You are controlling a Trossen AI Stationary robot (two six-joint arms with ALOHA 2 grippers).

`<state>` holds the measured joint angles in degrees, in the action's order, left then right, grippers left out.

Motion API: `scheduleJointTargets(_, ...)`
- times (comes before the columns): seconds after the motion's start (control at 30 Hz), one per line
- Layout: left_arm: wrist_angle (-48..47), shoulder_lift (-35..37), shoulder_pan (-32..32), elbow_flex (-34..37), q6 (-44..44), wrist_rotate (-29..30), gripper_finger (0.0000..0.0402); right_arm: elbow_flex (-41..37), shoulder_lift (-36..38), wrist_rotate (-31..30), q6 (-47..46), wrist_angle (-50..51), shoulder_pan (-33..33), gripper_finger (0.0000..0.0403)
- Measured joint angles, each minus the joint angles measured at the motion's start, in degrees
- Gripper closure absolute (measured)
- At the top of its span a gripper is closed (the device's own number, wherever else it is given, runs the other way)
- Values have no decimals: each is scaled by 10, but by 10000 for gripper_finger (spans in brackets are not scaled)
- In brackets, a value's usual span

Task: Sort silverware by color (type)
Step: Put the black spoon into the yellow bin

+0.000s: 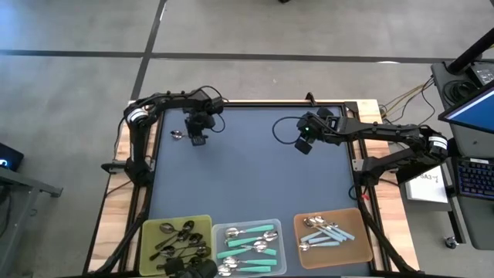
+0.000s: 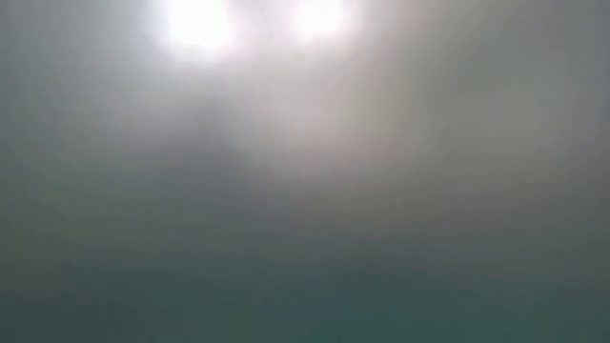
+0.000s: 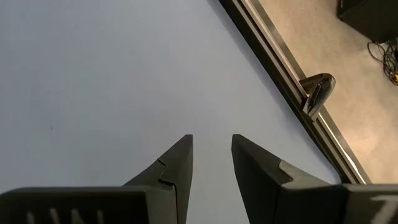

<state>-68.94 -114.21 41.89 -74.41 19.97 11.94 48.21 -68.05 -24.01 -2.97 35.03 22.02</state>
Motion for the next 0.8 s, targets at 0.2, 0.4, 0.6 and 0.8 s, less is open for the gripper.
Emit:
scheduleJointTargets(0.2,-14,-22,-7,-7,-6,9,304,0,0,0,0,0,0,300)
scheduleJointTargets(0.4,-49,-23,-8,-8,-2,6,304,0,0,0,0,0,0,300)
scheduleJointTargets(0.6,-61,-23,-16,0,5,11,304,0,0,0,0,0,0,300)
scheduleJointTargets(0.8,-77,-22,-26,1,4,33,304,0,0,0,0,0,0,300)
